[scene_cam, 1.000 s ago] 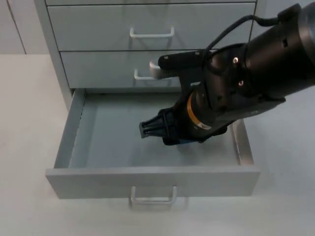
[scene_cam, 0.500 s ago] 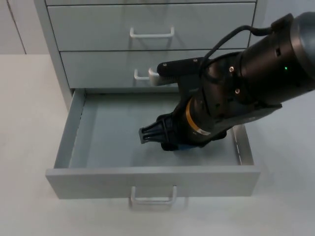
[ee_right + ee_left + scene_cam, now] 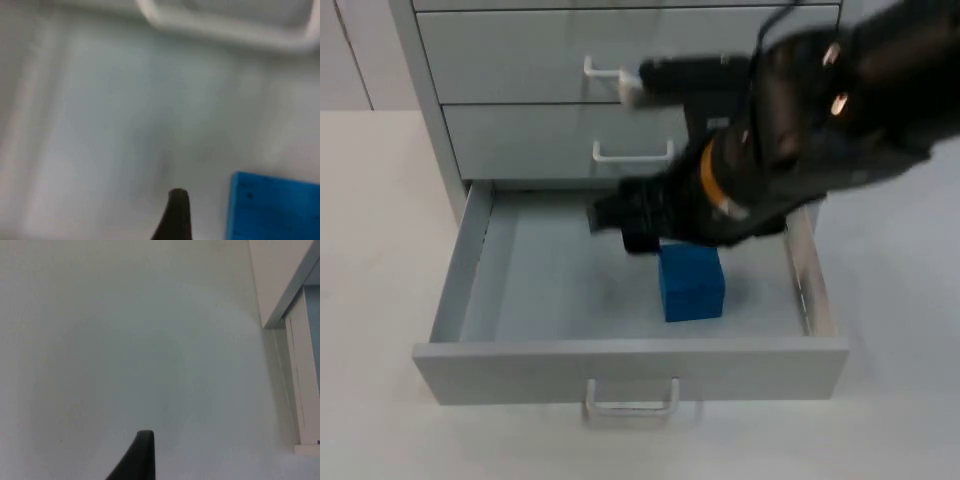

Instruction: Open the drawer with the left hand, place the block into the drawer with the right hand, then close the drawer with the left hand.

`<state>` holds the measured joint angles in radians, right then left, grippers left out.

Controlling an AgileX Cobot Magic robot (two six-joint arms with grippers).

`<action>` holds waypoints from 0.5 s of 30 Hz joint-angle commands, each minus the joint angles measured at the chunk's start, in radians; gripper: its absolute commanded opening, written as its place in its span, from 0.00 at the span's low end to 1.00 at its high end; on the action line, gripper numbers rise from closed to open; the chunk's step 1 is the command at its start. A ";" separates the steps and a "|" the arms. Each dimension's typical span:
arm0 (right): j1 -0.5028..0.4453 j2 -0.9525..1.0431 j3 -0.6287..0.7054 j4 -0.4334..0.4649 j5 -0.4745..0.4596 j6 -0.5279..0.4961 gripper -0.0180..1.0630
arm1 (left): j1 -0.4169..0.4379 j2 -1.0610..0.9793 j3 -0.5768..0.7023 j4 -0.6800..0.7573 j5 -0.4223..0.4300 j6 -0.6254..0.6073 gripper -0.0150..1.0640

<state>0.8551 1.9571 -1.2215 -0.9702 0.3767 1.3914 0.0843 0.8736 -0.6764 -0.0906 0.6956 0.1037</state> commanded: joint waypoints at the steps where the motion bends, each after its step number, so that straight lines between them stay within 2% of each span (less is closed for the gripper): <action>1: 0.006 -0.057 -0.005 0.108 0.006 -0.107 0.66 | 0.003 -0.006 0.004 -0.006 -0.008 -0.006 0.99; 2: 0.006 -0.089 -0.003 0.184 0.026 -0.163 0.66 | 0.003 -0.006 0.004 -0.006 -0.010 -0.006 0.99; 3: 0.006 -0.089 -0.003 0.184 0.026 -0.163 0.66 | 0.003 -0.006 0.004 -0.006 -0.010 -0.006 0.99; 4: 0.006 -0.129 -0.003 0.261 0.087 -0.248 0.66 | 0.003 -0.006 0.004 -0.006 -0.010 -0.006 0.99; 8: 0.006 -0.218 -0.003 0.426 0.257 -0.457 0.66 | 0.003 -0.006 0.004 -0.006 -0.010 -0.006 0.99; 9: 0.006 -0.218 -0.003 0.426 0.257 -0.457 0.66 | 0.003 -0.006 0.004 -0.006 -0.010 -0.006 0.99; 12: 0.006 -0.265 -0.003 0.539 0.335 -0.606 0.66 | 0.003 -0.006 0.004 -0.008 -0.010 -0.006 0.99; 13: 0.006 -0.265 -0.003 0.539 0.335 -0.606 0.66 | 0.003 -0.006 0.004 -0.008 -0.010 -0.006 0.99; 15: 0.006 -0.286 -0.003 0.600 0.367 -0.672 0.66 | 0.003 -0.006 0.004 -0.011 -0.010 -0.006 0.99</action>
<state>0.8551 1.6865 -1.2215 -0.3985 0.7239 0.7625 0.0843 0.8736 -0.6764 -0.0906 0.6956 0.1037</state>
